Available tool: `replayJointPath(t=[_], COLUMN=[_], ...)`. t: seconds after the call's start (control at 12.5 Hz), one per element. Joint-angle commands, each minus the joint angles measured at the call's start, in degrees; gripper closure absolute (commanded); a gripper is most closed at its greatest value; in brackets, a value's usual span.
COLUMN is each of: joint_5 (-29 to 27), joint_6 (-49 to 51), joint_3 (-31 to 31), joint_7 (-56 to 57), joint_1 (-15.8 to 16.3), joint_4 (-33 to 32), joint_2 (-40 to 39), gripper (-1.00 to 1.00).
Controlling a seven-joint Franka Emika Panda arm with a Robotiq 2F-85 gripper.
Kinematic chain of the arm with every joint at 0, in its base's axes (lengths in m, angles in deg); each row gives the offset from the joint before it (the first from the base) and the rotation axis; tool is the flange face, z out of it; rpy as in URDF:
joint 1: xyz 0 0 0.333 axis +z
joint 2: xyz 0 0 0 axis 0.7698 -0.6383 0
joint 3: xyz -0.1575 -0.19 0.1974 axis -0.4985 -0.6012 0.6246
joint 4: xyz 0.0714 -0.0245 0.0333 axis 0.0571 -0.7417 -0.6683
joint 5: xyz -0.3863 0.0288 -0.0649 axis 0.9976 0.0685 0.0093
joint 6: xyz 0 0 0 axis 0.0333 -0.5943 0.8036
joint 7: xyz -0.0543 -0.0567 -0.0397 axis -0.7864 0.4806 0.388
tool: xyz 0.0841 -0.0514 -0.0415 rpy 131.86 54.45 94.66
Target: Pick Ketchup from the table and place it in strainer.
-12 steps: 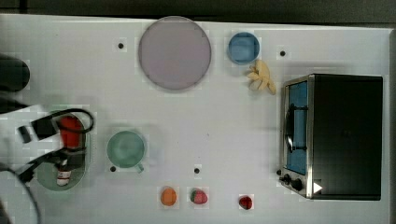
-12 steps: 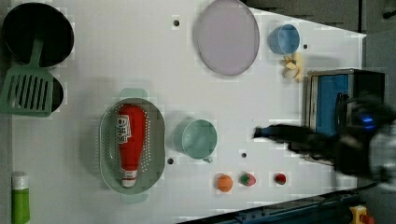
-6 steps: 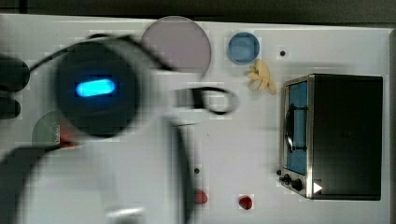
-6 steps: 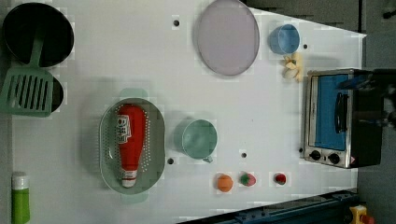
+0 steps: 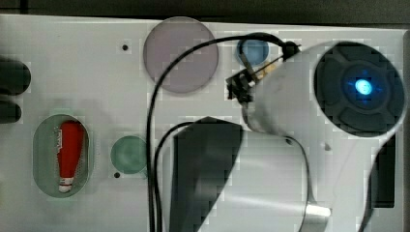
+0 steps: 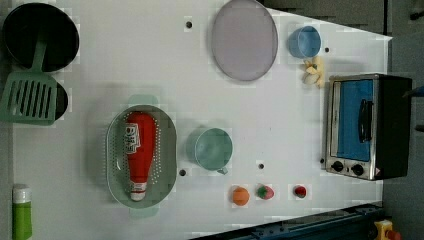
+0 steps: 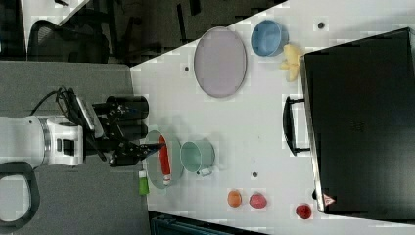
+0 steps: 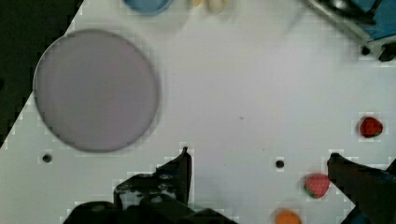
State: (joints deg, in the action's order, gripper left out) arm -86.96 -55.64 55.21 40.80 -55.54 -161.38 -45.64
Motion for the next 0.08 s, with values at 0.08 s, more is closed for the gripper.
replayJointPath(t=[0.08], joint_5=[2.2], joint_6=[0.9], joint_3=[3.2], joint_7=[2.7], joint_1=[2.9], joint_4=[0.4], joint_2=[0.7], gripper=[-1.00])
